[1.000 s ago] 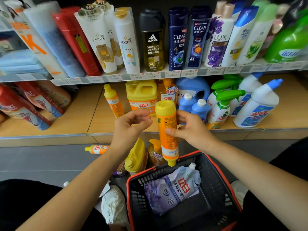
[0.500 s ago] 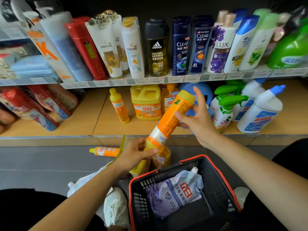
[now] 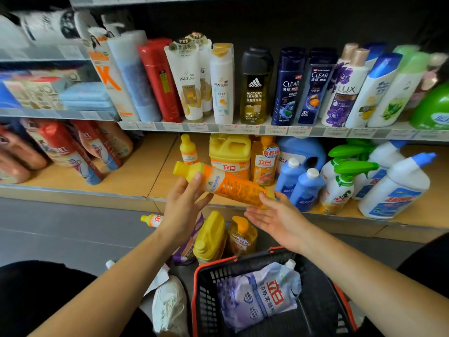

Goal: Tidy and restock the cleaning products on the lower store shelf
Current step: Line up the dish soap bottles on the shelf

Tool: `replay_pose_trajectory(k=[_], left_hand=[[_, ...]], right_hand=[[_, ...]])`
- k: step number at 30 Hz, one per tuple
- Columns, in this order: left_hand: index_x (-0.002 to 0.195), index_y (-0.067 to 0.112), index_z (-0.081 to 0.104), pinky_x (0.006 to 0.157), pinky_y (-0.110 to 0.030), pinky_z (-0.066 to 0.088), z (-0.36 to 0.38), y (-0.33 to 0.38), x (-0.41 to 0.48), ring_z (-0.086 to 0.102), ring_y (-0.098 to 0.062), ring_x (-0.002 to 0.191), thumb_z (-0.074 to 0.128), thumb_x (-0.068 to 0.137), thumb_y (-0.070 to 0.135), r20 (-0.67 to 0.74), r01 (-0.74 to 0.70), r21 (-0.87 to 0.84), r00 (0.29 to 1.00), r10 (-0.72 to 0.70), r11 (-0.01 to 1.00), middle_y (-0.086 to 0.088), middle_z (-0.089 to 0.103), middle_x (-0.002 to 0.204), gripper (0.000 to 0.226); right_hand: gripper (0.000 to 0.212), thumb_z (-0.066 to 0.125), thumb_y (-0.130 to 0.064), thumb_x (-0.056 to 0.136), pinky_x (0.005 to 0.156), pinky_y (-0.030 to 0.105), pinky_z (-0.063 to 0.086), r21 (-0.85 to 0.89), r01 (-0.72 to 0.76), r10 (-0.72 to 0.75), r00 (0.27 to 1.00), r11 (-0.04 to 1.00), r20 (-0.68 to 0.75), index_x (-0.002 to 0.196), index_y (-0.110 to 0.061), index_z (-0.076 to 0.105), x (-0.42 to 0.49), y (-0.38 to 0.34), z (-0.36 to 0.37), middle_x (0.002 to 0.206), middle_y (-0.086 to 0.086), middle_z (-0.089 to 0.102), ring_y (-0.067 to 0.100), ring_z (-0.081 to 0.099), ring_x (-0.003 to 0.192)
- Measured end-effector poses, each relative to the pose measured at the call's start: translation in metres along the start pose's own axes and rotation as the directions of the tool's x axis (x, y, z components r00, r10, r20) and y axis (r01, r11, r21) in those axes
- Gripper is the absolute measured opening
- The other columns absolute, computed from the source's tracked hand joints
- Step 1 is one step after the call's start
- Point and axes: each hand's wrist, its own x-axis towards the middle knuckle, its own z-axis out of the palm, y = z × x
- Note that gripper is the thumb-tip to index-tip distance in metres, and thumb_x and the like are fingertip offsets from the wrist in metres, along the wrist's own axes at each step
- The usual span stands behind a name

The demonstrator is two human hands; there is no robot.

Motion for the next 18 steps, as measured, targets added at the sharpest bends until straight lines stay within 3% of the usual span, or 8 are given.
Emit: replay_pose_trajectory(k=[3,6,11,15,18], left_hand=[[0.127,0.016,0.058,0.093,-0.036,0.057,0.0,0.005,0.004,0.066,-0.026,0.12,0.077,0.087,0.025,0.111,-0.069,0.032,0.992,0.066,0.997,-0.007,0.07,0.124,0.045],[0.125,0.014,0.054,0.088,-0.035,0.058,-0.003,0.01,0.006,0.07,-0.026,0.11,0.08,0.084,0.014,0.067,-0.108,0.077,0.992,0.103,0.991,-0.006,0.072,0.113,0.049],[0.107,0.023,0.064,0.067,-0.024,0.059,-0.003,0.019,0.007,0.075,-0.017,0.094,0.084,0.079,0.039,-0.097,-0.132,0.268,0.982,0.163,0.954,0.003,0.075,0.099,0.038],[0.104,0.022,0.064,0.059,-0.017,0.055,-0.003,0.025,0.008,0.075,-0.012,0.088,0.081,0.071,0.051,-0.123,-0.067,0.304,0.986,0.109,0.95,0.008,0.077,0.092,0.046],[0.115,0.019,0.063,0.069,-0.016,0.055,-0.003,0.025,0.007,0.072,-0.007,0.091,0.084,0.071,0.036,-0.046,-0.065,0.317,0.995,0.084,0.946,0.002,0.074,0.103,0.051]], right_hand=[[0.053,0.072,-0.009,0.084,0.075,0.043,0.061,0.004,-0.065,0.065,0.997,0.998,0.031,0.131,-0.012,0.047,-0.005,0.01,0.006,0.111,0.035,0.067,0.041,0.07,0.102],[0.037,0.066,-0.005,0.089,0.077,0.041,0.061,-0.069,-0.1,0.104,0.992,0.993,0.064,0.124,-0.006,0.052,-0.007,0.013,0.008,0.111,0.032,0.068,0.04,0.07,0.103],[0.046,0.077,-0.027,0.074,0.079,0.04,0.06,-0.414,-0.116,0.167,0.982,0.903,0.089,0.115,-0.01,0.064,-0.008,0.019,0.007,0.103,0.018,0.072,0.033,0.072,0.097],[0.051,0.073,-0.027,0.08,0.079,0.039,0.06,-0.221,-0.161,0.189,0.975,0.962,0.113,0.124,-0.002,0.062,-0.005,0.033,0.01,0.112,0.025,0.07,0.037,0.07,0.104],[0.057,0.067,-0.039,0.082,0.074,0.035,0.061,-0.206,-0.189,0.208,0.975,0.96,0.073,0.122,0.002,0.06,-0.003,0.039,0.014,0.107,0.028,0.071,0.032,0.073,0.095]])
